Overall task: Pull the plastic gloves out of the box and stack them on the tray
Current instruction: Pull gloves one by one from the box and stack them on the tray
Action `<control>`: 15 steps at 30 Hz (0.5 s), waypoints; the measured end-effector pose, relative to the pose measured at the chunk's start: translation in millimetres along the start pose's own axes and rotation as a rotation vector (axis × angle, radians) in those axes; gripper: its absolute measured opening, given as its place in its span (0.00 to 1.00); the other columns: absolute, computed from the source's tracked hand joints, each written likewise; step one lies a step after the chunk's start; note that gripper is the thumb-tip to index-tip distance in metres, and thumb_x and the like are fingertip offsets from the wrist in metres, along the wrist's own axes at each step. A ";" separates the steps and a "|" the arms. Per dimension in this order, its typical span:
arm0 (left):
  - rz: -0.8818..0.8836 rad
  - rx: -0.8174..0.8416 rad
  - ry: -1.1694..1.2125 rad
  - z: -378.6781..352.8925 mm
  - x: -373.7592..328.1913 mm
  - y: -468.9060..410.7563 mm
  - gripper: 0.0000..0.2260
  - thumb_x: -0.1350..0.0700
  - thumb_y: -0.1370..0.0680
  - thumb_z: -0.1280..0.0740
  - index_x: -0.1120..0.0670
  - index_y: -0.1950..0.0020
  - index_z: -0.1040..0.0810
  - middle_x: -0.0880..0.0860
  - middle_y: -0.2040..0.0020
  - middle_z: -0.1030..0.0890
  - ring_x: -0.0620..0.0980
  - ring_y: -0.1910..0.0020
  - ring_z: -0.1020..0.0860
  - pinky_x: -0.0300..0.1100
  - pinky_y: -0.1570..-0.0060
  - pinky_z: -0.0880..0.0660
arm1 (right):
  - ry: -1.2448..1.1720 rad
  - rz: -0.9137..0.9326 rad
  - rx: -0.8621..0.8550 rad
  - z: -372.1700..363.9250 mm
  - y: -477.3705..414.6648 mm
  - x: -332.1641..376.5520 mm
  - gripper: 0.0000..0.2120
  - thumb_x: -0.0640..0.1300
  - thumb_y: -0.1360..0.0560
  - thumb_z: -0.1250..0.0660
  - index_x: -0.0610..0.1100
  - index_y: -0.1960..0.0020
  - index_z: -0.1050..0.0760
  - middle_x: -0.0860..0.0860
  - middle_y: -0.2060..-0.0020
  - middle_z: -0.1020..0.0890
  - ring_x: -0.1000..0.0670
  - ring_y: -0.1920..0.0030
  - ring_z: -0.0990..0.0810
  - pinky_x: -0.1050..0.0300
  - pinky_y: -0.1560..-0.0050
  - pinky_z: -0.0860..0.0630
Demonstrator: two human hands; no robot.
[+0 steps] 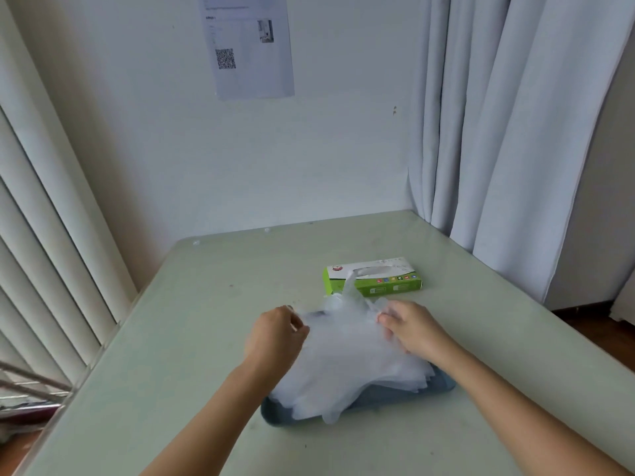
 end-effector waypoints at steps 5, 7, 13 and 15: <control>-0.258 -0.243 -0.121 13.7 -28.5 23.2 0.19 0.53 0.21 0.37 0.53 0.31 0.33 0.52 0.36 0.29 0.53 0.38 0.29 0.41 0.42 0.33 | 0.138 0.032 -0.041 -10.0 -3.1 -7.3 0.11 0.41 0.23 0.37 0.35 0.60 0.28 0.46 0.64 0.23 0.53 0.66 0.30 0.66 0.69 0.37; -0.427 -0.186 -0.021 6.5 -58.1 35.2 0.15 0.56 0.20 0.38 0.54 0.34 0.28 0.52 0.38 0.27 0.52 0.40 0.28 0.39 0.44 0.34 | 0.146 0.022 -0.042 -8.2 -2.7 -7.9 0.11 0.42 0.22 0.37 0.36 0.61 0.30 0.47 0.65 0.26 0.52 0.66 0.30 0.66 0.68 0.38; -0.427 0.316 -0.472 -79.7 -102.3 36.7 0.23 0.64 0.22 0.43 0.67 0.27 0.41 0.64 0.31 0.34 0.60 0.33 0.34 0.44 0.34 0.39 | 0.120 0.008 -0.049 -8.0 -3.5 -7.6 0.14 0.41 0.22 0.38 0.42 0.66 0.32 0.50 0.70 0.27 0.49 0.66 0.28 0.66 0.70 0.37; -0.356 0.386 -0.537 -97.7 -99.8 36.8 0.30 0.62 0.21 0.42 0.69 0.25 0.54 0.68 0.25 0.46 0.63 0.25 0.47 0.49 0.26 0.49 | 0.056 -0.025 -0.039 -9.3 -4.6 -9.9 0.13 0.40 0.22 0.36 0.38 0.64 0.28 0.48 0.70 0.25 0.52 0.68 0.27 0.66 0.70 0.36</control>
Point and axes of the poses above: each hand's wrist, its own y-axis away from the middle knuckle, its own z-axis out of the back of the hand, x = y × z, the point moved 5 cm from there along -y, towards the middle knuckle
